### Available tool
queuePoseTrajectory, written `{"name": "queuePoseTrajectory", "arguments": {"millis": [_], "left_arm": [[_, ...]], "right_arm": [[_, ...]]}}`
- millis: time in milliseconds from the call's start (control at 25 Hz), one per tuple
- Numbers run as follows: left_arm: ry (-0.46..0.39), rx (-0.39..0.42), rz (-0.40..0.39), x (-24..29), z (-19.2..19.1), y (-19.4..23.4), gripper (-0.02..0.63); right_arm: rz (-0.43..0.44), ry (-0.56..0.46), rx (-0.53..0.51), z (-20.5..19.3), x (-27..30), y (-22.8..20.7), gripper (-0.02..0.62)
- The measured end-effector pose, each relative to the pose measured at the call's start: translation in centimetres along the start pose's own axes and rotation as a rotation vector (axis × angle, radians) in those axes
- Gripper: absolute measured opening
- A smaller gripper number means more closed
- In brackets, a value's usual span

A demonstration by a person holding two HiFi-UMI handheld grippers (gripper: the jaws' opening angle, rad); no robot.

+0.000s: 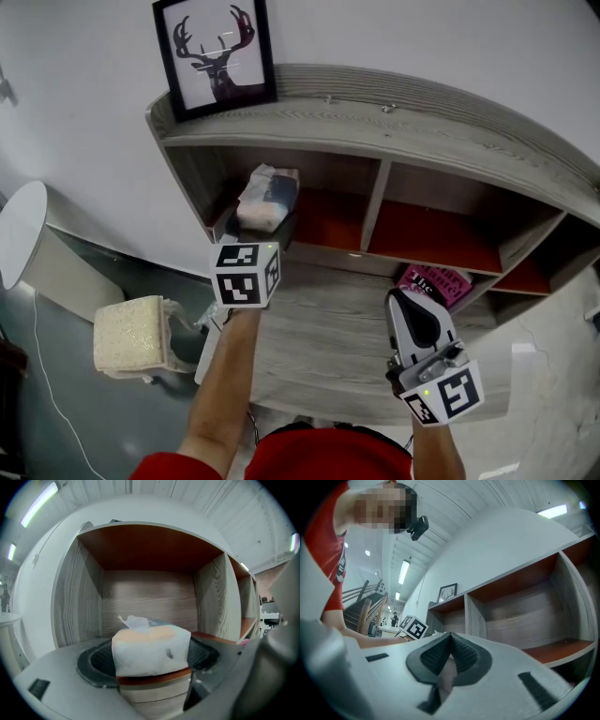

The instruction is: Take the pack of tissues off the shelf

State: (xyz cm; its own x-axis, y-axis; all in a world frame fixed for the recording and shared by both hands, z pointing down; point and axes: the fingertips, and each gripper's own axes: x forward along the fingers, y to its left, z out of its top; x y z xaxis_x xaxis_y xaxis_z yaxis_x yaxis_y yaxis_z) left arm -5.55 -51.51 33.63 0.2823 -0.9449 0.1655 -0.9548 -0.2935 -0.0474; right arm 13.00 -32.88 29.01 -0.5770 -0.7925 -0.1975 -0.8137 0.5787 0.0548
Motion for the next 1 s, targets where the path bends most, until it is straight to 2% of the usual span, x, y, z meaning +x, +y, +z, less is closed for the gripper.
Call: {"name": "queuePoseTrajectory", "arguments": {"millis": [280, 600, 1000], "left_arm": [[-0.077, 0.007, -0.004, -3.1, 1.7, -0.5, 0.422], [-0.171, 0.016, -0.068, -9.4, 3.2, -2.9, 0.422], [-0.236, -0.001, -0.095, -15.7, 3.0, -4.3, 0.422]], "right_arm": [[-0.014, -0.021, 0.000, 0.8, -0.8, 0.2, 0.005], [-0.010, -0.051, 0.004, 1.9, -1.5, 1.5, 0.005], [0.001, -0.063, 0.023, 1.5, -1.9, 3.6, 0.005]]}}
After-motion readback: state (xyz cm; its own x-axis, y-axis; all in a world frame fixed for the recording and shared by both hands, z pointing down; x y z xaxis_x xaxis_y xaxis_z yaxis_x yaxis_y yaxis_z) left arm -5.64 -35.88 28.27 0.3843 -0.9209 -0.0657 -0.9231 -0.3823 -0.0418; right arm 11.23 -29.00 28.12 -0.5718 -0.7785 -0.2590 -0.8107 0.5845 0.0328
